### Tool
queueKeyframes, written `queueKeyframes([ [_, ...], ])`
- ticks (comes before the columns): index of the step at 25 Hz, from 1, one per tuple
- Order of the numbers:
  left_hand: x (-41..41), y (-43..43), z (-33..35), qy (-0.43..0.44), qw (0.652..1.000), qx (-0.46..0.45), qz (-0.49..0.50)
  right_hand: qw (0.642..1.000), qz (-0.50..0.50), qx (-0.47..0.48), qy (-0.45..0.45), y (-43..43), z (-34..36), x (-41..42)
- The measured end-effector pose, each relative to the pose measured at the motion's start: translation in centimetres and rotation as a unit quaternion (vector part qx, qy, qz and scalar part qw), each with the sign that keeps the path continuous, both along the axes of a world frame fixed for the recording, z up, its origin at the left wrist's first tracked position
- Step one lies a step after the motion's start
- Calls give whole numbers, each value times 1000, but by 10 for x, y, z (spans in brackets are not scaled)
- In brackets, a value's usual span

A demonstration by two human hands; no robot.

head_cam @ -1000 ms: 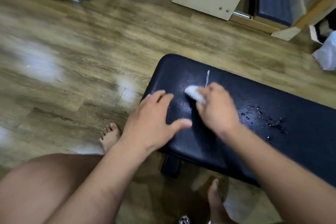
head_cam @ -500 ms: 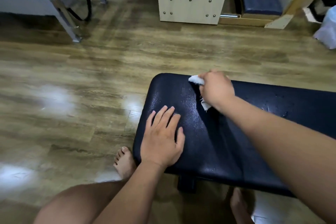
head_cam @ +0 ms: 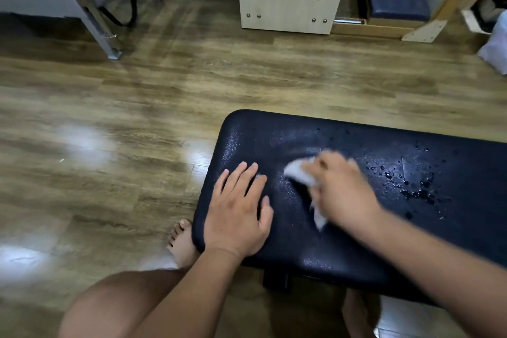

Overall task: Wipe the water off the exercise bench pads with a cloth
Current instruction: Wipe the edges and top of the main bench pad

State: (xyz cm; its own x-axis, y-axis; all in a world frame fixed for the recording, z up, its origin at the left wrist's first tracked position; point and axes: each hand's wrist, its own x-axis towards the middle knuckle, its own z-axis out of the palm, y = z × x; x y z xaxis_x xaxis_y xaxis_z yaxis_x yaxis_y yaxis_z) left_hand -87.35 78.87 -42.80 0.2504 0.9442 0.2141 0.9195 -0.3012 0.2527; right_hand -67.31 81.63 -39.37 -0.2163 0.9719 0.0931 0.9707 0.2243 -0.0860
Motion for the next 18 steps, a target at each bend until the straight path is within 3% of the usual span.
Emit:
queueKeyframes([
  [3, 1, 0, 0, 2, 1000, 1, 2, 992, -120, -25, 13, 93, -1, 16],
  [5, 0, -1, 0, 4, 1000, 7, 1, 987, -160, -20, 26, 85, 0, 8],
  [8, -1, 1, -4, 5, 1000, 18, 6, 997, -68, -5, 44, -12, 0, -10],
  [10, 0, -1, -6, 1, 1000, 30, 2, 993, 45, -75, 77, -91, 0, -19],
  [12, 0, -1, -7, -2, 999, 39, 1, 986, 126, -82, 68, -112, 4, -12],
  [14, 0, 0, -7, -1, 999, 43, 3, 990, 119, -70, 4, -67, 7, 1],
  [18, 0, -1, -6, -6, 999, 39, 6, 996, -65, -41, -33, 80, 2, 24],
])
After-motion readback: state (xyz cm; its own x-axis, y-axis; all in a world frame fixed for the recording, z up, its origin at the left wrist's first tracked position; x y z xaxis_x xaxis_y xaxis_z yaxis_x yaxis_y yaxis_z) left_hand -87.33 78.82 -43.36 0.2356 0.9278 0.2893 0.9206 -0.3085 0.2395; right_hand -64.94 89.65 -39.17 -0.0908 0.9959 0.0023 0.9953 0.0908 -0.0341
